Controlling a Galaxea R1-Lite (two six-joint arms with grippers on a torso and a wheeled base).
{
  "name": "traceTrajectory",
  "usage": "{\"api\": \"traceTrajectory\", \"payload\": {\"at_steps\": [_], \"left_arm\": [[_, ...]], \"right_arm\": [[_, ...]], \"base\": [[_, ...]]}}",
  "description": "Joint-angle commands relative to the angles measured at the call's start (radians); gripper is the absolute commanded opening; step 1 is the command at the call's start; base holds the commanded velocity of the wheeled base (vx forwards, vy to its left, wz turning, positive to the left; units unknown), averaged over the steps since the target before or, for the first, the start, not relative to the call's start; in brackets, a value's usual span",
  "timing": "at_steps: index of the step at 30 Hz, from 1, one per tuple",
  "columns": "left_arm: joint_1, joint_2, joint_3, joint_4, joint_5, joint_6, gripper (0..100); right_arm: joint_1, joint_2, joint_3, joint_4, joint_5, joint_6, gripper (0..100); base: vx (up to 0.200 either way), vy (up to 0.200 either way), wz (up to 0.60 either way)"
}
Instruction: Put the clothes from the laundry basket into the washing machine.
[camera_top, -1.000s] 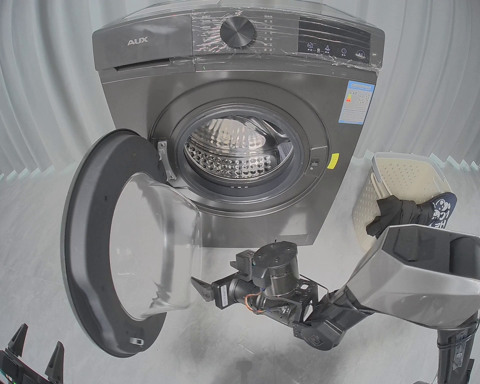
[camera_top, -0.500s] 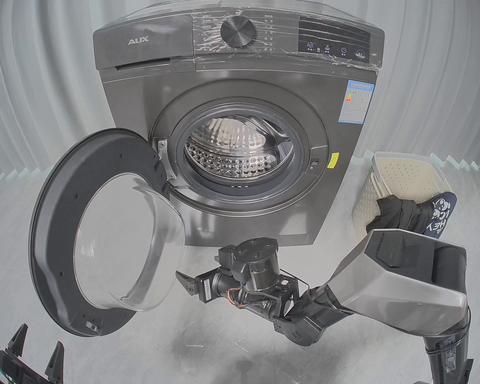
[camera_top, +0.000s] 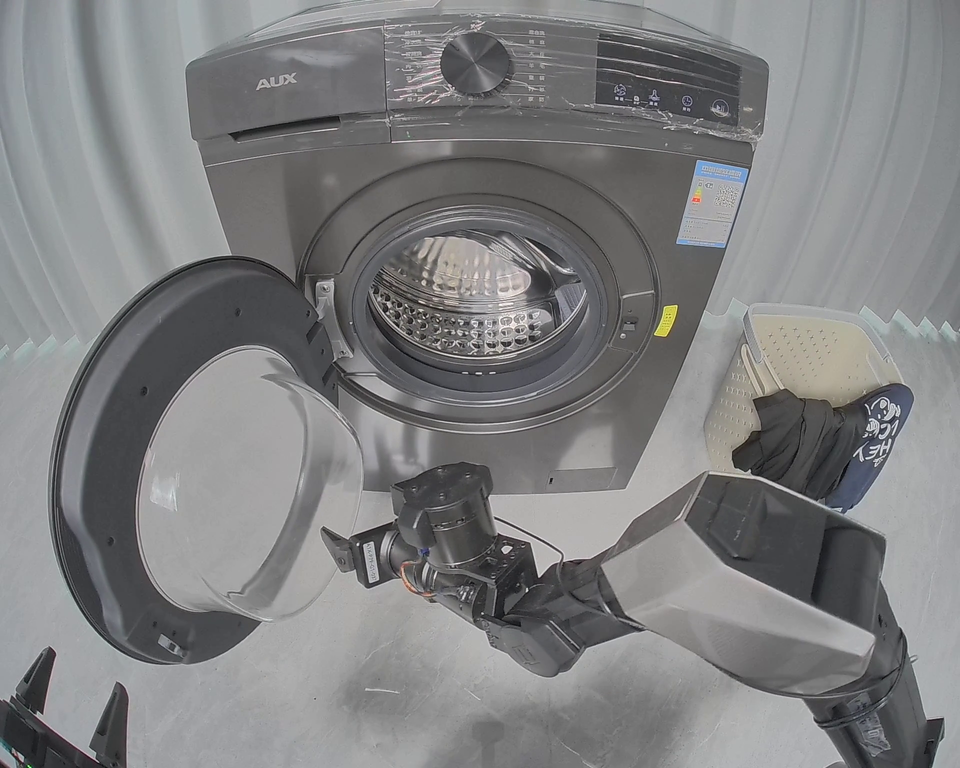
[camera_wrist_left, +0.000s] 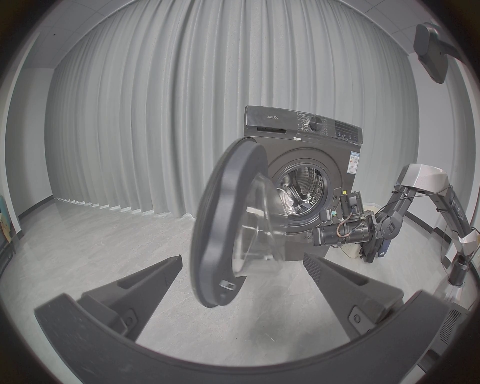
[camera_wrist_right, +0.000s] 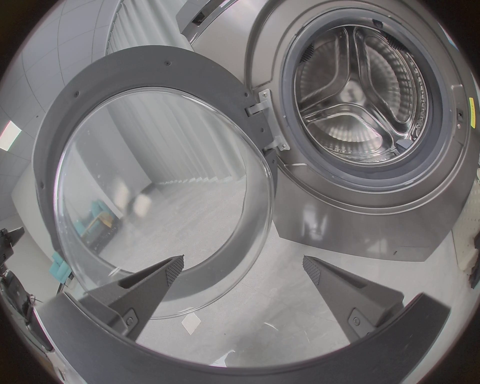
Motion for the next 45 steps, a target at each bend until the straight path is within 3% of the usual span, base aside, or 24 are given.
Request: {"api": "traceTrajectory", "payload": {"at_steps": [1,7,10,13,19,22,23,24,30,32,33,34,36,38,45], "left_arm": [[0.0,-0.012,0.015,0.0,0.0,-0.001,100],[0.0,-0.012,0.015,0.0,0.0,-0.001,100],[0.0,-0.012,0.015,0.0,0.0,-0.001,100],[0.0,-0.012,0.015,0.0,0.0,-0.001,100],[0.0,-0.012,0.015,-0.003,0.0,0.01,100],[0.002,-0.013,0.016,-0.003,0.005,0.024,100],[0.002,-0.013,0.016,-0.003,0.005,0.025,100],[0.002,-0.013,0.016,-0.003,0.0,0.031,100],[0.002,-0.013,0.016,-0.003,0.002,0.034,100],[0.002,-0.013,0.016,-0.003,0.002,0.034,100],[0.002,-0.013,0.016,-0.003,0.002,0.034,100],[0.002,-0.013,0.016,-0.003,0.002,0.034,100],[0.002,-0.013,0.016,-0.003,0.002,0.034,100],[0.002,-0.013,0.016,-0.003,0.002,0.034,100],[0.002,-0.013,0.016,-0.003,0.002,0.034,100]], "right_arm": [[0.027,0.071,-0.095,0.0,-0.003,0.003,100],[0.029,0.088,-0.141,-0.012,-0.004,0.013,100],[0.021,0.074,-0.127,-0.012,-0.006,0.014,100],[-0.002,-0.024,-0.048,-0.012,-0.006,0.013,100],[-0.086,-0.317,0.279,-0.029,-0.001,-0.006,100],[-0.141,-0.454,0.471,-0.101,0.002,-0.02,100],[-0.144,-0.46,0.48,-0.106,0.002,-0.021,100],[-0.177,-0.532,0.581,-0.164,0.004,-0.043,100],[-0.295,-0.777,0.847,-0.274,-0.003,-0.156,100],[-0.299,-0.788,0.857,-0.276,-0.003,-0.159,100],[-0.351,-0.882,0.96,-0.28,-0.001,-0.168,100],[-0.351,-0.882,0.96,-0.28,-0.001,-0.168,100],[-0.439,-0.966,1.054,-0.299,0.005,-0.188,100],[-0.479,-1.017,1.112,-0.327,0.01,-0.204,100],[-0.494,-1.234,1.285,-0.336,0.011,-0.222,100]], "base": [[0.0,0.0,0.0],[0.0,0.0,0.0],[0.0,0.0,0.0],[0.0,0.0,0.0],[0.0,0.0,0.0],[0.0,0.0,0.0],[0.0,0.0,0.0],[0.0,0.0,0.0],[0.0,0.0,0.0],[0.0,0.0,0.0],[0.0,0.0,0.0],[0.0,0.0,0.0],[0.0,0.0,0.0],[0.0,0.0,0.0],[0.0,0.0,0.0]]}}
